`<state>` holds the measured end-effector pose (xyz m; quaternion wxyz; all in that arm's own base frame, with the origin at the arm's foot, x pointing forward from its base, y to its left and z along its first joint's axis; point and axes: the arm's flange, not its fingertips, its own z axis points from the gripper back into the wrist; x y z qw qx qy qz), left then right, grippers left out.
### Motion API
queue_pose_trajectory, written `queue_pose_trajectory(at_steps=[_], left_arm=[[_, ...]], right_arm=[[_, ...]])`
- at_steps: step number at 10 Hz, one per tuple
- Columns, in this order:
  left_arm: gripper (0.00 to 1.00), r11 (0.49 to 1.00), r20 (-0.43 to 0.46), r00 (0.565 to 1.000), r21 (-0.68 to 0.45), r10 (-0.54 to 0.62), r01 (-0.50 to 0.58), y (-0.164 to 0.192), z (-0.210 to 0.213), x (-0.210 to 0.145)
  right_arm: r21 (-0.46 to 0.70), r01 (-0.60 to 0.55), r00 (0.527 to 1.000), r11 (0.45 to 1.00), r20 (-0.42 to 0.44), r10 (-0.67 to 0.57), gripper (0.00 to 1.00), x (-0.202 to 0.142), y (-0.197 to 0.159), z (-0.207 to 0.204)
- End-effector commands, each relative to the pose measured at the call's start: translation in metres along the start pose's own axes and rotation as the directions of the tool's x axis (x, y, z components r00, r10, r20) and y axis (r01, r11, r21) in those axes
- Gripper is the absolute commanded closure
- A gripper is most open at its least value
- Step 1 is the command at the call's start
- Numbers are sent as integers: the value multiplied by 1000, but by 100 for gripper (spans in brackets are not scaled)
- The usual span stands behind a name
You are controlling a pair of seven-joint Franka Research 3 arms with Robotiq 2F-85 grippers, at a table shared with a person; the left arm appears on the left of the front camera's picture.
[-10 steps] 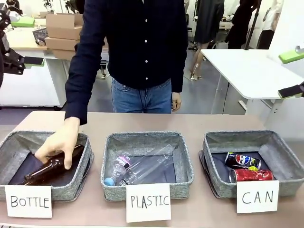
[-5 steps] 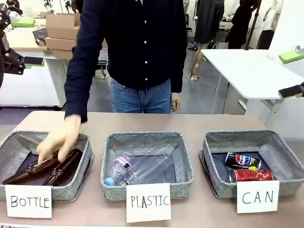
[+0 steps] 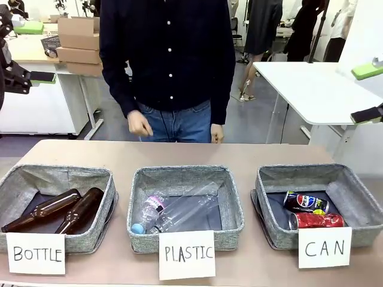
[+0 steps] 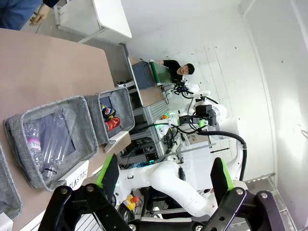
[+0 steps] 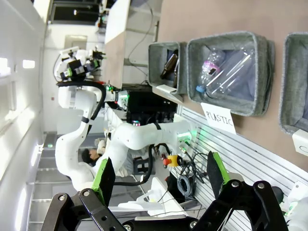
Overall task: Sort the can waste into the basket.
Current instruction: Pick up the can waste from the table and place it in the right Fabric basket.
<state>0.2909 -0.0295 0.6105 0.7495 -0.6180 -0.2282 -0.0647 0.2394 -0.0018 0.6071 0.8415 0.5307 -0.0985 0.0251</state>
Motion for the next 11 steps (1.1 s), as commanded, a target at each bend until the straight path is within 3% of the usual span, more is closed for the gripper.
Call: queue_pose_trajectory(at_steps=[1,11], left_arm=[[0,1000,3,1000,-17,10,-10,-3,-2,1],[0,1000,3,1000,-17,10,-10,-3,-2,1]], right_arm=[[18,-20,1000,1000,3,20,0,3,3,-4],[18,-20,1000,1000,3,20,0,3,3,-4]])
